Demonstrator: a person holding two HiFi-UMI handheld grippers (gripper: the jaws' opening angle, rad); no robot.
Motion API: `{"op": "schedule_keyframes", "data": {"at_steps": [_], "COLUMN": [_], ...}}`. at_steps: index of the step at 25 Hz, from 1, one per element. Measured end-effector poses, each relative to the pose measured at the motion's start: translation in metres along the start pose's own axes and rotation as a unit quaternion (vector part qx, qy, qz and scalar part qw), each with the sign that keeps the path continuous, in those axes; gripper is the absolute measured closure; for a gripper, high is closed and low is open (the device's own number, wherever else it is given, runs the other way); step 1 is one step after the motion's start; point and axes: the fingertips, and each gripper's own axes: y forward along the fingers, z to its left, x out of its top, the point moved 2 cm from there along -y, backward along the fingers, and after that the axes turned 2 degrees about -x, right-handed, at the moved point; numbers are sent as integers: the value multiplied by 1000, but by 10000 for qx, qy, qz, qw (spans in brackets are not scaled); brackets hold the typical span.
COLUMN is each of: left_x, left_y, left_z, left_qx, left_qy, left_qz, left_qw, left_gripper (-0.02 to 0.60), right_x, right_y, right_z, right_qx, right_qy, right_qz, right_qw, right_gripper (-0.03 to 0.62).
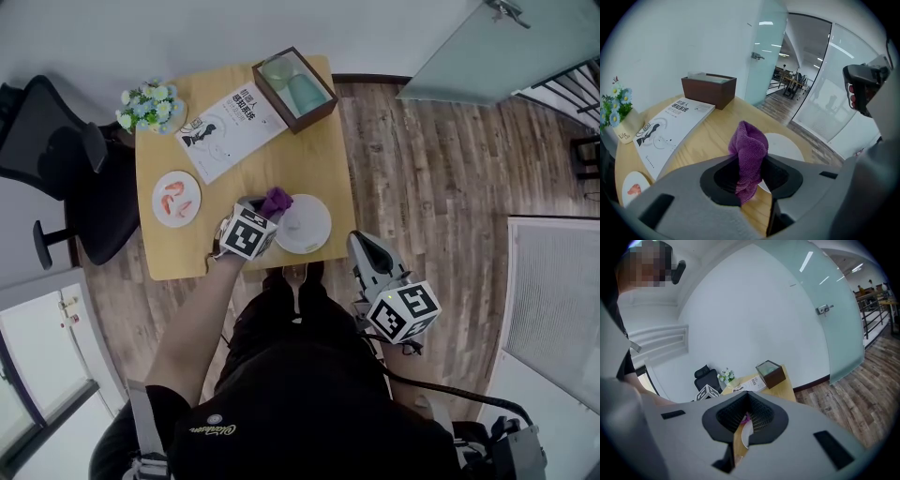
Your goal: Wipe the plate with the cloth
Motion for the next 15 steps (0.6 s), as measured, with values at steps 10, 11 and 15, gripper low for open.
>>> {"op": "schedule_keyframes", "data": {"at_steps": [10,11,15], "left_x": [-42,-48,-71], "left_y": [-14,-16,-24], "left_z": [-28,-33,-56], "left_qx": [-32,-66,-193], "left_qy": [-28,-41,-33], "left_qz": [187,234,472], "left_qw": [9998,9997,9987], "left_gripper": [454,454,454], "right_x": [2,2,1], "right_y": [8,8,9], "right_z": [9,10,11], "right_qx": [164,178,201], "right_qy": [-62,-63,-45], "right_qz": [-4,-3,-13], "right_qw": [9998,9998,9998], "right_gripper": [594,594,594]}}
